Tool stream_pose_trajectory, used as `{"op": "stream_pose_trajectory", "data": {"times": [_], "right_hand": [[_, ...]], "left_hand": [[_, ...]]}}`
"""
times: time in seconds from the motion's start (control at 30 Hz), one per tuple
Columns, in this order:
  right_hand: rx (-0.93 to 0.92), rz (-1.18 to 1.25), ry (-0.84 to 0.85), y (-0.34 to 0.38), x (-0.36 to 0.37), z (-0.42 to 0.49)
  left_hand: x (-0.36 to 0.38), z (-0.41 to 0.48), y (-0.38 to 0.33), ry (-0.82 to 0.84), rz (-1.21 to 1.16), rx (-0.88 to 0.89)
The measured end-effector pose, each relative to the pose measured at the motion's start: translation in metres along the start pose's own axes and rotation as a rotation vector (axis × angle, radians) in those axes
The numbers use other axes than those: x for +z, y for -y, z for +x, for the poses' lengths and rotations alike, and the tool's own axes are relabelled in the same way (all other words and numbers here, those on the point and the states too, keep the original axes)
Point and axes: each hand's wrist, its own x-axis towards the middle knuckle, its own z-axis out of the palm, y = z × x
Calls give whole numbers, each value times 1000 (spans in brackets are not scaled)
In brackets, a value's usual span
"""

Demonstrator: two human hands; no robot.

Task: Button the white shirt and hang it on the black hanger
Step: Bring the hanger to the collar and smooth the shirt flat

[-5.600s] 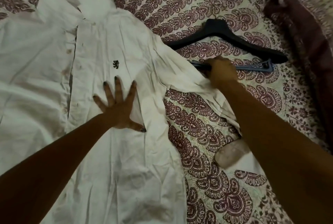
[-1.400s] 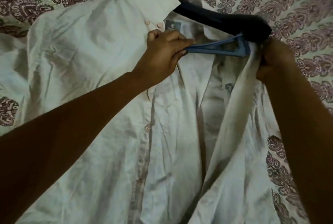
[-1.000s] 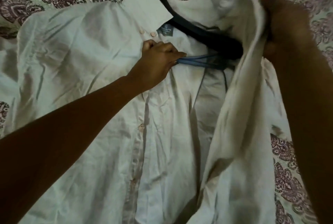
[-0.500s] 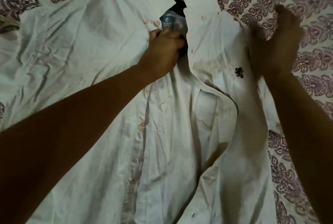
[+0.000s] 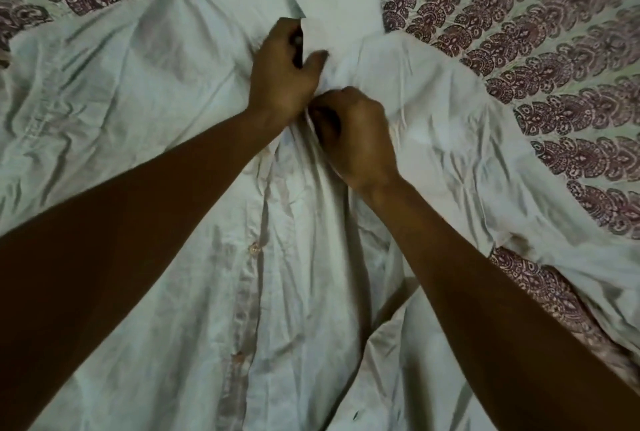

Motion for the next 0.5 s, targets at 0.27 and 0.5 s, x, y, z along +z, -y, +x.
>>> {"op": "stream_pose_trajectory", "data": {"times": [0.27, 0.5], "right_hand": [[93, -401, -201, -50, -62, 6], [194, -607, 95, -80, -54, -5]], "left_hand": [[-13, -17, 16, -60, 846, 383], [-14, -10, 33, 163, 1049, 477]]}}
